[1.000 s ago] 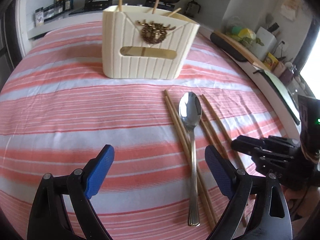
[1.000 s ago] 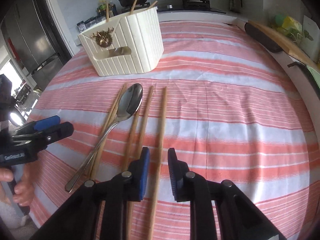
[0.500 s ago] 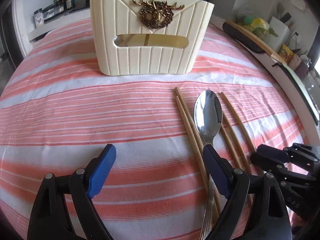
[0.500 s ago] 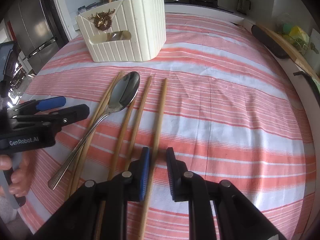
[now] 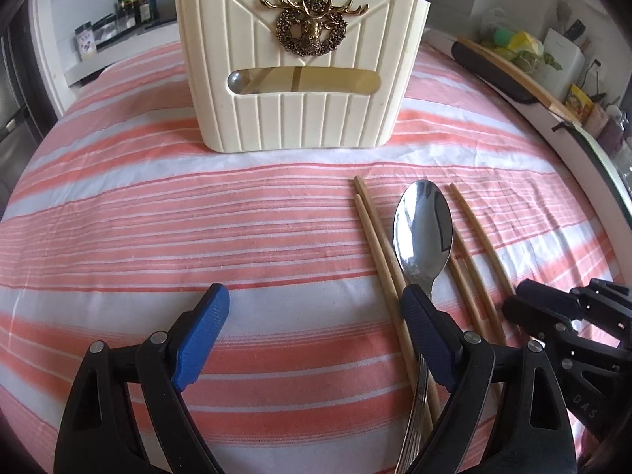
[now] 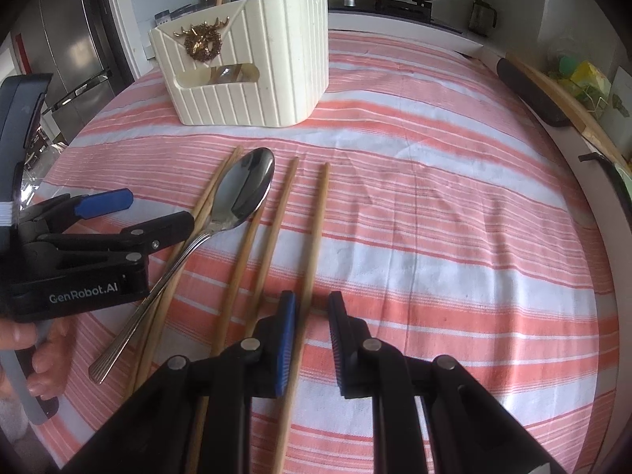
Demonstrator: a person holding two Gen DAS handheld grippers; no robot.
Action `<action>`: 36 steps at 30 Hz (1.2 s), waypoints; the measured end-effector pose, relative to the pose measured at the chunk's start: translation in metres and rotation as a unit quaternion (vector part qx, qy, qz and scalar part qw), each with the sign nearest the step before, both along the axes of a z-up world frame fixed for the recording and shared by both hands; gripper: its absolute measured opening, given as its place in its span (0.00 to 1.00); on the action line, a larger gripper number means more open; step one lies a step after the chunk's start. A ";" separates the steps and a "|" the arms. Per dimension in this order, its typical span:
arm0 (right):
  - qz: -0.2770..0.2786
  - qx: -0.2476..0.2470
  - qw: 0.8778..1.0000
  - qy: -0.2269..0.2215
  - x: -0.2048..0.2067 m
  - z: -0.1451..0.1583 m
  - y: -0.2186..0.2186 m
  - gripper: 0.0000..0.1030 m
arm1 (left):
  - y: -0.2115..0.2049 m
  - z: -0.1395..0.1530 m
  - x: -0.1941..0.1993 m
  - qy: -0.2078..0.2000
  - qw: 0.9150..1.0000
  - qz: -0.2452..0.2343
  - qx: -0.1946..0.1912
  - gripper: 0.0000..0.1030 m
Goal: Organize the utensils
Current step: 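Lower and close the left tool on a chopstick while the right tool closes on another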
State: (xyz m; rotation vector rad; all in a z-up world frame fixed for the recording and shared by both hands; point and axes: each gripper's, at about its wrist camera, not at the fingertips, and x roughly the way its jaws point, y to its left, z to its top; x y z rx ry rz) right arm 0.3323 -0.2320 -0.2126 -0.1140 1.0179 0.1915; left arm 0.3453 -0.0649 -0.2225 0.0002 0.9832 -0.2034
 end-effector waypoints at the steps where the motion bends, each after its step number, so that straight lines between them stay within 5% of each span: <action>1: 0.001 -0.001 1.000 -0.001 0.002 0.000 0.000 0.16 | 0.000 0.000 0.000 0.000 1.000 0.000 0.001 0.87; 14: -0.013 -0.025 1.000 -0.005 -0.008 0.000 -0.013 0.14 | 0.011 -0.001 -0.004 -0.005 1.000 0.001 0.008 0.87; 22: -0.025 0.000 1.000 -0.005 -0.020 0.001 -0.028 0.14 | 0.029 0.009 -0.010 -0.006 0.996 -0.014 -0.091 0.85; 26: -0.023 0.011 1.000 0.000 -0.018 0.002 -0.030 0.15 | 0.006 0.011 -0.010 -0.021 0.999 -0.027 -0.010 0.83; 33: 0.017 -0.017 0.999 0.024 -0.001 0.001 -0.017 0.22 | 0.006 -0.003 0.004 0.012 1.000 -0.015 0.015 0.80; 36: 0.032 -0.037 0.998 0.035 0.018 0.003 -0.011 0.23 | -0.002 0.000 0.014 0.013 0.999 -0.036 0.030 0.58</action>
